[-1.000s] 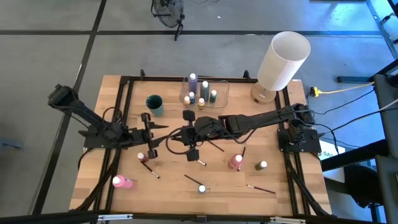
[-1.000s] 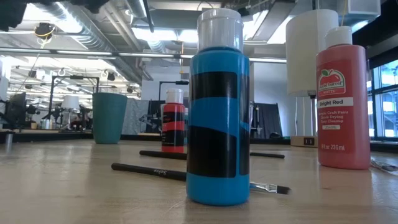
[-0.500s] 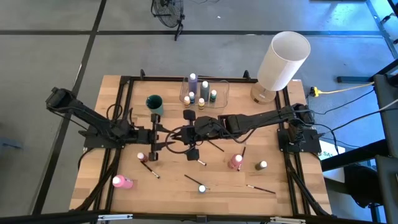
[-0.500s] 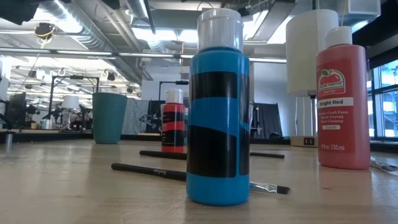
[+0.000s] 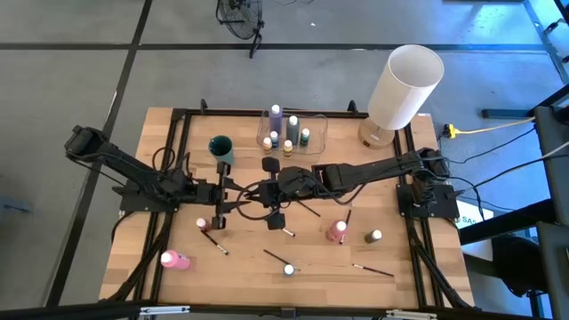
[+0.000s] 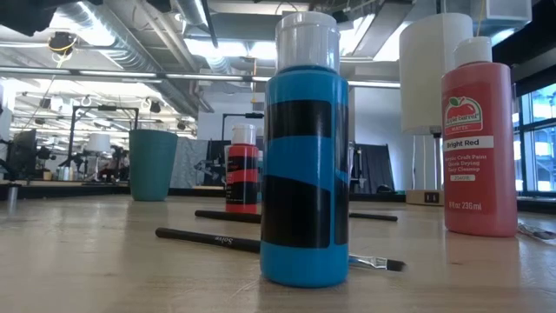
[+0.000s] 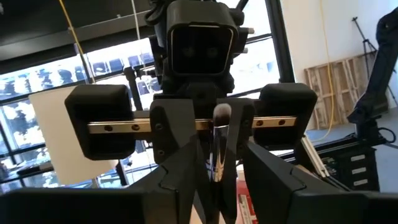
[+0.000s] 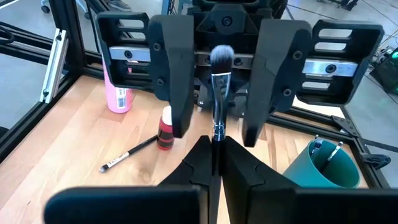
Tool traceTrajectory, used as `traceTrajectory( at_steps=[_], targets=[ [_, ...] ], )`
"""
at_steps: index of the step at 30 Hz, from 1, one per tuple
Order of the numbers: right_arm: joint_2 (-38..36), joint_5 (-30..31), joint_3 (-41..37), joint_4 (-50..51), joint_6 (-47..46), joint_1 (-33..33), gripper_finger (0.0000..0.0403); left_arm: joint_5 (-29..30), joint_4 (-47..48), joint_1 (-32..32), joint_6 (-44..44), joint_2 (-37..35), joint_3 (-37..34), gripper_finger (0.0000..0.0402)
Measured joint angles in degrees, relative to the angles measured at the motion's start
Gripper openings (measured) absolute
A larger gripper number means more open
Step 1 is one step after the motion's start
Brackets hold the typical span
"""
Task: Pick & Place Paint Supplies
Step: Put the silver paint brush into the green cup
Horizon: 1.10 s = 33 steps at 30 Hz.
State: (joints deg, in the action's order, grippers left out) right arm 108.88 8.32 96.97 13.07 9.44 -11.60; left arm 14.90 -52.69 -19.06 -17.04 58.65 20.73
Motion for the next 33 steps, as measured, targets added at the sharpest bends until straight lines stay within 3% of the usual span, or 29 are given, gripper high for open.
traceTrajectory(
  at_steps=[8,14,18,23,26,33],
  targets=[
    [-0.01,0.01,0.03,0.87,-0.18,0.01,0.0031,-0.28,0.45,0.93,-0.64,0.0,0.0,0.0017],
    [-0.15,4.19,0.09,5.43,-5.3,-0.09,0.0135,1.54,0.21,0.91,-1.14,-0.02,0.02,0.0012],
    [-0.66,15.01,0.07,11.4,-9.11,-0.53,0.021,6.36,1.29,0.89,-2.92,-0.61,0.02,0.0012],
    [-2.02,23.89,0.07,20.0,-10.4,-1.98,0.0266,26.14,11.55,1.52,-7.43,-6.13,0.02,0.0012],
    [-3.43,29.51,0.0,26.17,-13.95,-3.26,0.028,27.21,15.58,3.25,-8.71,-11.4,0.02,0.0012],
    [-8.21,53.85,0.07,42.5,-29.88,-9.37,0.0283,23.7,25.14,11.74,-5.12,-21.95,-0.66,0.0012]
  ],
)
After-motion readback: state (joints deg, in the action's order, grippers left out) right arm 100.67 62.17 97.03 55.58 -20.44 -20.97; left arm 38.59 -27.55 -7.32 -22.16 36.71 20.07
